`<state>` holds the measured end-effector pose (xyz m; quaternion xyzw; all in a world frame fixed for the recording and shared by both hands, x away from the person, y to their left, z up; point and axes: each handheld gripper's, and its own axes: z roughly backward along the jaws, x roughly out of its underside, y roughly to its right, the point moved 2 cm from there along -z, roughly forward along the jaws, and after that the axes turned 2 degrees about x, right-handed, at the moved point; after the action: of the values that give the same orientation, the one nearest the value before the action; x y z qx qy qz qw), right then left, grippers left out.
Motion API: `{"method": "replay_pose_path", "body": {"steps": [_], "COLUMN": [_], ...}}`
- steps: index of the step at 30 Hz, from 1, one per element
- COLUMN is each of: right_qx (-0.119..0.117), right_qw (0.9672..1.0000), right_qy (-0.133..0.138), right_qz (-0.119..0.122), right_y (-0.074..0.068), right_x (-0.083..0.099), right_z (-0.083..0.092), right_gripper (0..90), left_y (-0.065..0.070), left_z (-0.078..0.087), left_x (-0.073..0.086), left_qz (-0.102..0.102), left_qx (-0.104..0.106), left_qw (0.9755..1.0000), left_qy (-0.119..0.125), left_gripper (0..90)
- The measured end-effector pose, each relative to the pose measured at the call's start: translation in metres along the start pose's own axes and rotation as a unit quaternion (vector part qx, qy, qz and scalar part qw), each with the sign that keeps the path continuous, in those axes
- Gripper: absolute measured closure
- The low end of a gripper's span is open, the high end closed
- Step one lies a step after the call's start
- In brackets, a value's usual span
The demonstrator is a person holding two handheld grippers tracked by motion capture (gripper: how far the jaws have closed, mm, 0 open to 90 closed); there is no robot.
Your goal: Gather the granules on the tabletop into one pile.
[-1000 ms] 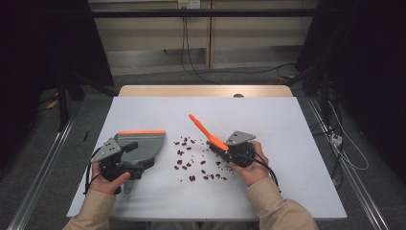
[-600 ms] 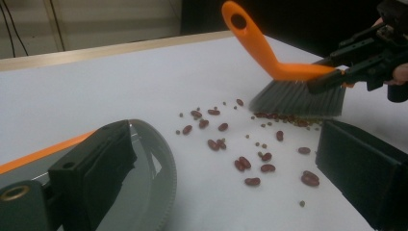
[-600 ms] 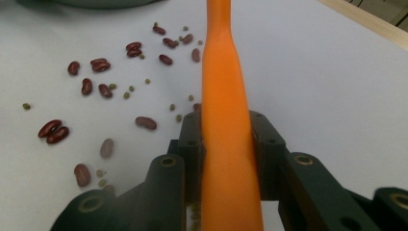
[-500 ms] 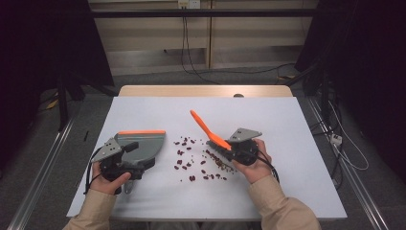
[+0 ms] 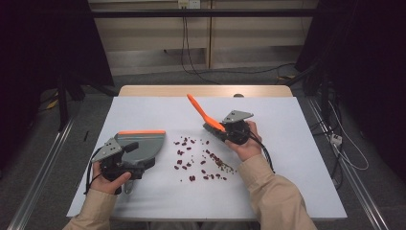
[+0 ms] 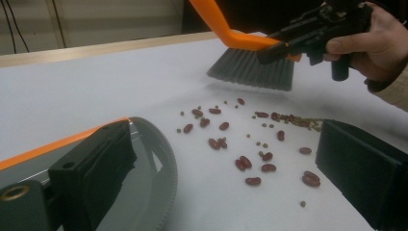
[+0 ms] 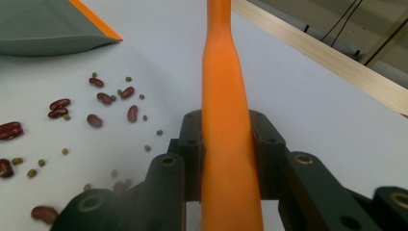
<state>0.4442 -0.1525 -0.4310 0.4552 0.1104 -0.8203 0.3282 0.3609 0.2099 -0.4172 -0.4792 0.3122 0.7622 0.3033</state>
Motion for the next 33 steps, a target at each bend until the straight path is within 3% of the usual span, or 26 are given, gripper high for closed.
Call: {"method": "replay_pose_path", "body": {"steps": [7,13,16,19,33], "right_qx": [-0.018,-0.037,-0.061,-0.069,-0.116], "right_qw": [0.9995,0.9982,0.9969,0.9950,0.9895], "right_qy": [0.017,0.010,0.006,0.000,-0.011], "right_qz": [0.016,0.047,0.049,0.071,0.085], "right_y": [0.003,-0.001,-0.008,-0.015,-0.032], "right_x": [-0.013,-0.020,-0.017,-0.017,-0.004], "right_z": [-0.021,-0.040,-0.046,-0.045,-0.017], "right_gripper": [71.3,71.2,71.2,71.2,70.9], "left_y": [-0.002,-0.004,-0.004,-0.004,-0.008], "left_z": [-0.003,-0.004,-0.003,-0.001,0.004], "left_x": [0.000,0.001,0.001,0.001,0.002], "left_qz": [0.005,0.002,0.002,0.003,0.005], "left_qx": [-0.010,-0.012,-0.009,-0.011,-0.018], "left_qw": [0.9999,0.9999,0.9999,0.9999,0.9998], "left_qy": [-0.001,-0.009,-0.007,-0.004,-0.001], "left_gripper": [5.9,5.8,5.8,5.8,5.9]}}
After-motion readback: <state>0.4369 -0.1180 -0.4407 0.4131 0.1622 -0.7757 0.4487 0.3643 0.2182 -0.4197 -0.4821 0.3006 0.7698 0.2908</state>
